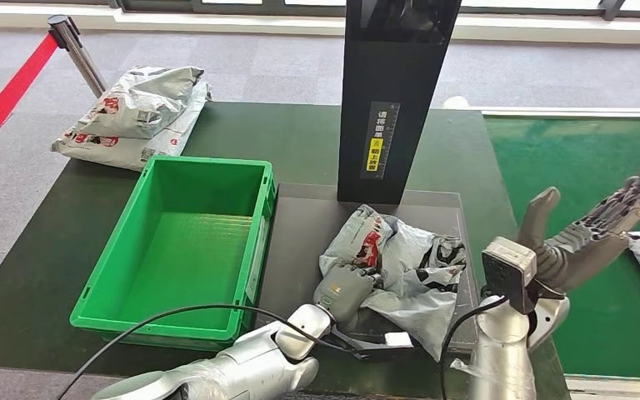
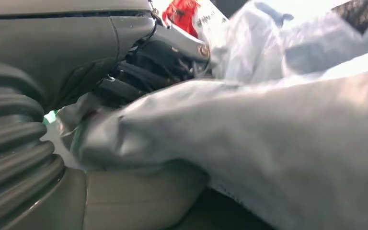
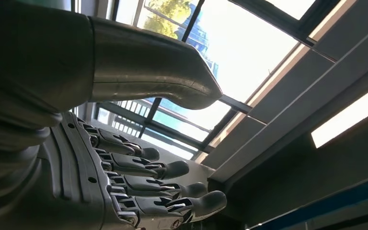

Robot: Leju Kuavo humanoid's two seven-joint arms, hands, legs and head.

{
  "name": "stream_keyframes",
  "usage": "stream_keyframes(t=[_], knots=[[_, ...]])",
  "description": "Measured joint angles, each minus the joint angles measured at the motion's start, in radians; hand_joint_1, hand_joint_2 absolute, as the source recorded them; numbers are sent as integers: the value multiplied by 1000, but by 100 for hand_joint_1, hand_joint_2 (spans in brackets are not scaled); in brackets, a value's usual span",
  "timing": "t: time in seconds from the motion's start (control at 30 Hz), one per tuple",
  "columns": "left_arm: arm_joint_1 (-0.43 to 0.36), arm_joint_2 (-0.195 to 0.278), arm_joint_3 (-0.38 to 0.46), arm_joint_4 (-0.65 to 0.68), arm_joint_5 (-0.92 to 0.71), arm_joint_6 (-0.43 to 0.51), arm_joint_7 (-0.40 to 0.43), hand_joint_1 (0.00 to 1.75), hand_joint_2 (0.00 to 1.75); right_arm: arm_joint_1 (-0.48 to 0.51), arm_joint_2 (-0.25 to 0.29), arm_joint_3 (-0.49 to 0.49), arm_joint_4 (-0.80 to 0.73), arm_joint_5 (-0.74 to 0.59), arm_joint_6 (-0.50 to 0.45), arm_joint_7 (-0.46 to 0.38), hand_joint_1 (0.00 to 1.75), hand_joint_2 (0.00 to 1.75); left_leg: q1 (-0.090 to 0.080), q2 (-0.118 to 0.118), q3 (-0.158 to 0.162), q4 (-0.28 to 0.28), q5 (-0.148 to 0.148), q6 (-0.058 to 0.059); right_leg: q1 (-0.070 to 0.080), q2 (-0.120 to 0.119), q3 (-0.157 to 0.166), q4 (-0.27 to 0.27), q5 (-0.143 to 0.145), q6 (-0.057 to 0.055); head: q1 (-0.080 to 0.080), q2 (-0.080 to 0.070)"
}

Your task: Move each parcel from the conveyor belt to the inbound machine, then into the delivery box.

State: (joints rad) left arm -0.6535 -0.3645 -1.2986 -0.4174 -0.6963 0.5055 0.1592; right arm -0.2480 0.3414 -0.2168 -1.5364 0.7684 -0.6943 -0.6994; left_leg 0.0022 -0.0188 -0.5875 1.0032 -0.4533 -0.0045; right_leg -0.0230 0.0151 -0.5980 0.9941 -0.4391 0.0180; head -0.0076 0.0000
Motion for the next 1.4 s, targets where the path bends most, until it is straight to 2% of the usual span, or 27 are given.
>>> stream_keyframes(t=[0.13, 0.3, 0.43, 0.5, 0.57, 0.63, 0.8, 0.9, 0.97, 1.07, 1.27, 1.4], knots=[[-1, 0, -2, 11, -21, 119, 37, 175, 175, 3, 0, -16, 1, 12, 0, 0, 0, 175, 0, 0, 0, 0, 0, 0, 0, 0, 0, 0, 0, 0, 0, 0], [-2, 0, -2, 12, -25, 136, 42, 175, 175, 4, 0, -18, 1, 12, 0, 0, 0, 175, 0, 0, 0, 0, 0, 0, 0, 0, 0, 0, 0, 0, 0, 0], [-14, 0, 6, 12, -79, 187, 61, 175, 175, 6, 0, -29, 0, 13, 0, 0, 0, 175, 0, 0, 0, 0, 0, 0, 0, 0, 0, 0, 0, 0, 0, 0], [17, 1, 119, -59, -354, 191, -7, 175, 175, 10, -1, -48, -1, 18, 0, 0, 0, 175, 0, -1, -1, 0, 0, 0, 0, -1, 0, 0, 0, 0, 0, 0], [67, 1, 330, -172, -675, 194, -118, 175, 175, 16, -2, -68, -3, 25, 0, 0, 0, 175, 0, 1, -1, 0, 0, 0, -1, 1, -1, 0, 0, 0, 0, 0], [97, -1, 532, -271, -745, 196, -200, 175, 175, 20, -2, -83, -3, 29, 0, 0, 0, 175, -1, 6, 0, 0, -1, 0, -1, 6, -3, 0, 1, 0, 0, 0], [171, 7, 933, -550, -568, 196, -412, 175, 175, 28, -3, -116, -1, 43, 0, 1, 0, 175, 1, 10, 1, 0, -1, -1, 1, 9, -3, 1, 1, 0, 0, 0], [211, 8, 1135, -669, -397, 196, -559, 175, 175, 28, -3, -120, 2, 57, 0, 1, 0, 175, 1, 10, 1, 0, 0, -3, 2, 8, -3, 3, 1, -1, 0, 0], [234, 8, 1250, -722, -337, 196, -617, 175, 175, 28, -3, -120, 4, 62, 0, 1, 0, 175, 2, 10, 1, -1, 0, -3, 2, 8, -3, 3, 1, -2, 0, 0], [259, 8, 1363, -771, -314, 196, -650, 175, 175, 28, -3, -121, 9, 65, 0, 1, 0, 175, 2, 7, 0, 0, 0, -3, 2, 6, -3, 3, 0, -2, 0, 0], [288, 8, 1495, -825, -305, 196, -656, 175, 175, 28, -3, -121, 12, 67, 0, 1, 0, 175, 2, 5, 0, 0, 0, -3, 2, 5, -3, 2, 0, -2, 0, 0], [299, 8, 1551, -840, -306, 196, -658, 175, 175, 28, -3, -121, 15, 68, 0, 1, 0, 175, 2, 3, -1, 0, 0, -3, 2, 3, -3, 2, 0, -2, 0, 0]])
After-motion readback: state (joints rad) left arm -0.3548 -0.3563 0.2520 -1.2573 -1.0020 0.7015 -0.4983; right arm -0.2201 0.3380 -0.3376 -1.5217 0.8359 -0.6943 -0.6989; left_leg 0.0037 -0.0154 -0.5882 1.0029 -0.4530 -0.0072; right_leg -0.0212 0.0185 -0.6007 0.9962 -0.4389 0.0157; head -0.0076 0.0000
